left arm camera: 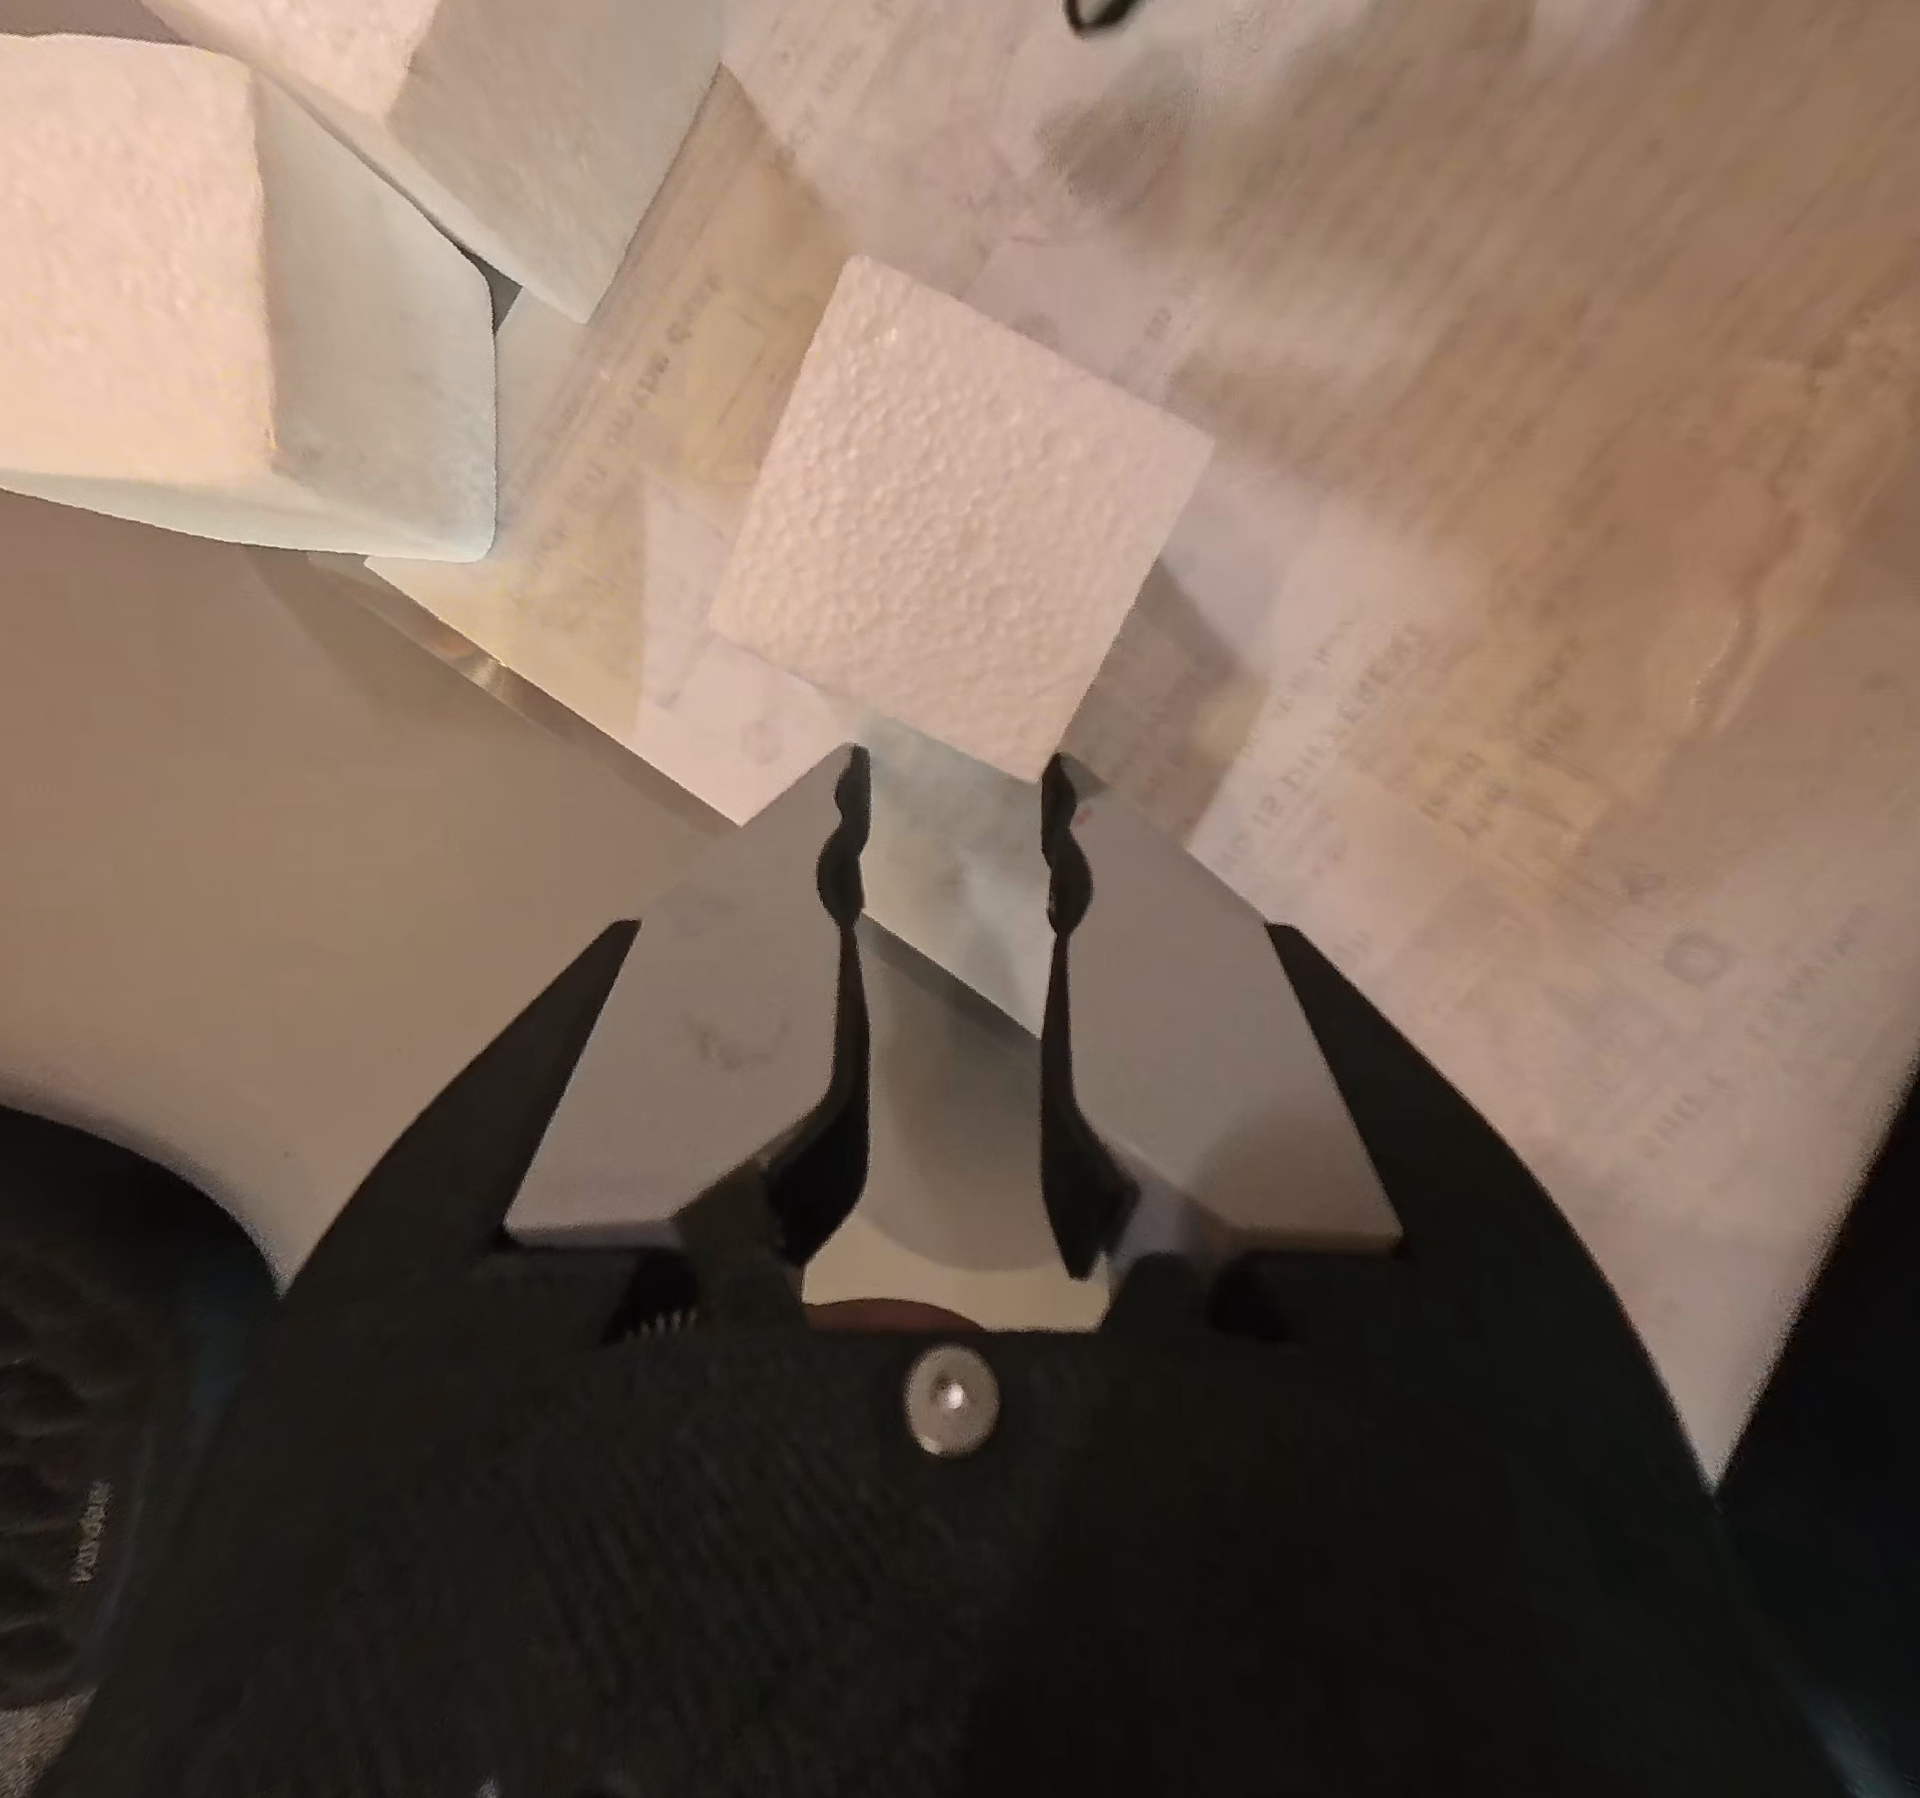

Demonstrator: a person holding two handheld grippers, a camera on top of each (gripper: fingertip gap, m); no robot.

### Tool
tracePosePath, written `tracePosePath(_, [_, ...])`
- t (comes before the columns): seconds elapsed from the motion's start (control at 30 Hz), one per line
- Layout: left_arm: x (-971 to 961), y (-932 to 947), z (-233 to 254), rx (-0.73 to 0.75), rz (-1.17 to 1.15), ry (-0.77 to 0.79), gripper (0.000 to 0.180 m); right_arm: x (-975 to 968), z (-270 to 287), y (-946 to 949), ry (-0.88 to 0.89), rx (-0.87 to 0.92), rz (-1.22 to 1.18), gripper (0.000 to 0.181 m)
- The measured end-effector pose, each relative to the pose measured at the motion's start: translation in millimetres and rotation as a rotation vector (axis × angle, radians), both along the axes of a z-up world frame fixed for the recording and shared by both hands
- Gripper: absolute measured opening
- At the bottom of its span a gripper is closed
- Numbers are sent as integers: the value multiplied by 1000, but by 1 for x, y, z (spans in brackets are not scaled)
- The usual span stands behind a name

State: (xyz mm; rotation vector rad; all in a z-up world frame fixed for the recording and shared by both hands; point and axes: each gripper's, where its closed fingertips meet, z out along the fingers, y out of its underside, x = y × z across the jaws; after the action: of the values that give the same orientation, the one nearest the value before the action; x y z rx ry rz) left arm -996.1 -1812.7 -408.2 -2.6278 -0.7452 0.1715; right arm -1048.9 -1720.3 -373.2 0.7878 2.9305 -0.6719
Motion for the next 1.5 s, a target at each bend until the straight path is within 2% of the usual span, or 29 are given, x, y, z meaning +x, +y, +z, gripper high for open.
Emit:
tracePosePath(0.3, [1,0,0,-9,21,-7,28,-55,34,-9,129,4,84,63])
tracePosePath(0.53, [1,1,0,-22,35,-16,28,-68,13,-37,151,117,299,77])
tracePosePath(0.57, [1,1,0,-23,36,-16,27,-67,6,-40,134,139,327,77])
tracePosePath(0.63, [1,1,0,-23,41,-16,27,-64,-10,-38,91,206,356,57])
tracePosePath(0.87, [3,1,0,-6,56,-7,23,-46,41,-32,67,123,292,57])
tracePosePath(1.03, [3,2,0,28,68,5,22,1,82,-52,3,-19,372,57])
tracePosePath(1.33, [5,1,1,99,111,33,23,36,32,-63,92,124,500,59])
tracePosePath(1.5, [6,1,1,114,128,32,22,40,40,-65,72,78,489,65])
